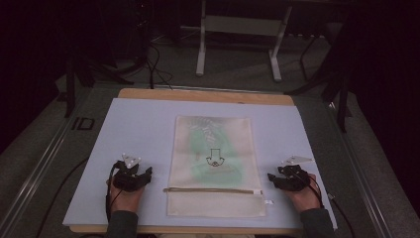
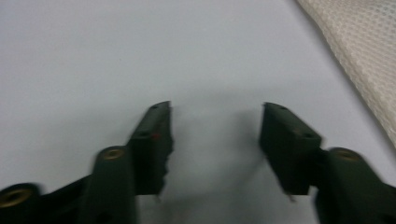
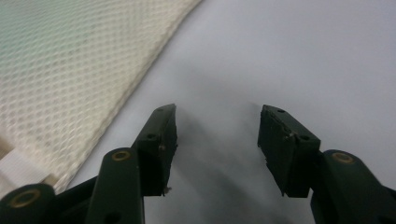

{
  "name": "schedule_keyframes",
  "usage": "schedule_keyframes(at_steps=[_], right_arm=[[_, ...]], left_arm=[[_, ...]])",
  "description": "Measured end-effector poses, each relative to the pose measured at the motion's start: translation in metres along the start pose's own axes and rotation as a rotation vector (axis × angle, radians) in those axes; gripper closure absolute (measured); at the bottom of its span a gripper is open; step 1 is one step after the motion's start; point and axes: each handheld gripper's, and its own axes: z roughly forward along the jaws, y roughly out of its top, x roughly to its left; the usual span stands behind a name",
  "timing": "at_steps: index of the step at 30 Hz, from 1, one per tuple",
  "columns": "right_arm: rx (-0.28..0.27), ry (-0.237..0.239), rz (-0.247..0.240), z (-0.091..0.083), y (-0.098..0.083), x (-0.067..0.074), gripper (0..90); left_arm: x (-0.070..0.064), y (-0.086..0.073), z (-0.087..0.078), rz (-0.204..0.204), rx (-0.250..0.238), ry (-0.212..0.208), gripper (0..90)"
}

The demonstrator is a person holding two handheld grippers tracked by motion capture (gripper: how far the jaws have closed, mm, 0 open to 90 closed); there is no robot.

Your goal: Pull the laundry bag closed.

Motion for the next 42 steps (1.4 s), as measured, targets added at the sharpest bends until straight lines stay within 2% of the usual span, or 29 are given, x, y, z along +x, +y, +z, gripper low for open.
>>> schedule_keyframes(at_steps=[3, 8, 9, 12, 21, 29, 31, 33, 42], right_arm=[[0.009, 0.011, -0.028, -0.001, 0.001, 0.002, 48.1], [0.017, 0.02, -0.034, -0.001, 0.001, 0.003, 48.3], [0.023, 0.024, -0.035, -0.002, 0.001, 0.004, 49.5], [0.018, 0.059, -0.036, -0.005, 0.003, 0.005, 51.2], [0.041, 0.084, -0.113, -0.004, 0.008, 0.019, 52.4], [0.042, 0.108, -0.13, -0.003, 0.013, 0.03, 52.5], [0.043, 0.097, -0.139, -0.002, 0.014, 0.033, 52.6], [0.035, 0.111, -0.139, -0.003, 0.016, 0.036, 52.3], [0.036, 0.115, -0.173, -0.002, 0.02, 0.047, 52.5]], left_arm=[[0.0, 0.0, -0.001, 0.012, 0.001, -0.012, 51.1], [0.0, 0.0, -0.002, 0.021, 0.002, -0.022, 52.9], [-0.001, 0.001, -0.002, 0.04, 0.009, -0.026, 54.1], [-0.002, 0.001, -0.003, 0.058, 0.007, -0.027, 54.7], [-0.001, 0.001, -0.009, 0.056, -0.01, -0.063, 56.2], [-0.001, 0.001, -0.011, 0.055, -0.018, -0.077, 56.2], [-0.001, 0.001, -0.012, 0.056, -0.017, -0.078, 56.1], [-0.002, 0.001, -0.012, 0.059, -0.017, -0.083, 56.1], [-0.003, 0.001, -0.012, 0.062, -0.014, -0.1, 56.1]])
